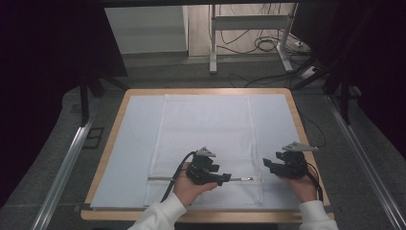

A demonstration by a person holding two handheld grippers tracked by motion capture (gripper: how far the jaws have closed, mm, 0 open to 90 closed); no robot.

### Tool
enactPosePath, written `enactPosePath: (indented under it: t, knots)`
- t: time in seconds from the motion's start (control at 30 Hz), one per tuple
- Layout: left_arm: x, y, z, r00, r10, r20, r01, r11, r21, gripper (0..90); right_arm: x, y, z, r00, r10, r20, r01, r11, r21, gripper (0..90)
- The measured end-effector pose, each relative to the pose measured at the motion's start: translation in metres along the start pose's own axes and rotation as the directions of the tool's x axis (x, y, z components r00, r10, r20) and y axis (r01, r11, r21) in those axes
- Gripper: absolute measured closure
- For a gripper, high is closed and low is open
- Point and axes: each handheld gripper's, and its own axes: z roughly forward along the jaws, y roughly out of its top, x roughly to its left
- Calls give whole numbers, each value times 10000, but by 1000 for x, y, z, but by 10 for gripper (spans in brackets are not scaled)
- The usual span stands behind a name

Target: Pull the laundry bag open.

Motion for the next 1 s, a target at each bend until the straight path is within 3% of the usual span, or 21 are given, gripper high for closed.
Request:
enactPosePath:
  t: [0.3, 0.6, 1.0]
  knots:
    - [-6, 2, 15, 9997, -152, 201, 150, 9998, 101, 388, 1, 0, 1, 10000, -67, 60, 67, 10000, -9, 358]
    - [-6, 5, 27, 9997, -218, 84, 216, 9993, 306, 394, 1, 0, 1, 9999, -69, 122, 69, 10000, -24, 356]
    - [-11, 8, 43, 9984, -433, 373, 412, 9976, 552, 400, 1, -1, 1, 9999, -86, 103, 86, 10000, -16, 354]
